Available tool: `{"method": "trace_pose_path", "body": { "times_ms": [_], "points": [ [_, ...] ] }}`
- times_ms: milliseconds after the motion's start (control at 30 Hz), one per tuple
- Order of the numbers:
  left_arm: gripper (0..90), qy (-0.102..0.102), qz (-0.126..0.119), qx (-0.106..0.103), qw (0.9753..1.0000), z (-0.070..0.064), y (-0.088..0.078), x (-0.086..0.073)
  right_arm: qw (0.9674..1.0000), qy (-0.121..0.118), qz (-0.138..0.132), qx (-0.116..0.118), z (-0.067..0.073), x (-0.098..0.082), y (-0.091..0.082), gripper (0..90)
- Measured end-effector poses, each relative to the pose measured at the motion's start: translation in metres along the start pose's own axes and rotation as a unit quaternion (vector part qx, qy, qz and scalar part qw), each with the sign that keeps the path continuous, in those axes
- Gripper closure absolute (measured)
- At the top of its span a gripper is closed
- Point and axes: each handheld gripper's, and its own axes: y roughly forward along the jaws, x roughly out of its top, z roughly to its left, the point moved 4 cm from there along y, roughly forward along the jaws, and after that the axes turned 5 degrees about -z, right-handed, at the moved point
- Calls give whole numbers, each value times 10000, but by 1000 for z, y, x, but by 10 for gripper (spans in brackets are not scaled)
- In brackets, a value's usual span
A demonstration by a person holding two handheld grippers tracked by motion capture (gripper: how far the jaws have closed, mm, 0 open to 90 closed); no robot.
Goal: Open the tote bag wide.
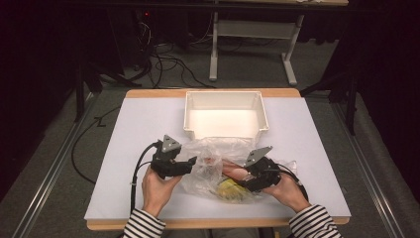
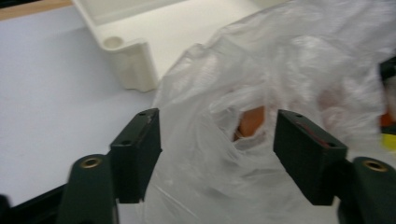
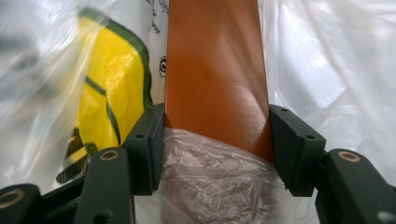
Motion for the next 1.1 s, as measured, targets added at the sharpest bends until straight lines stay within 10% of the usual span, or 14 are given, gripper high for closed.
{"method": "trace_pose_path", "body": {
  "times_ms": [467,1100],
  "points": [
    [242,232,728,-215,9968,-35,31,-32,10000,59,0,-61,-1,3,2,429],
    [709,527,1408,714,9860,11,50,-56,10000,-35,-22,79,-1,-5,-3,431]
  ]
}}
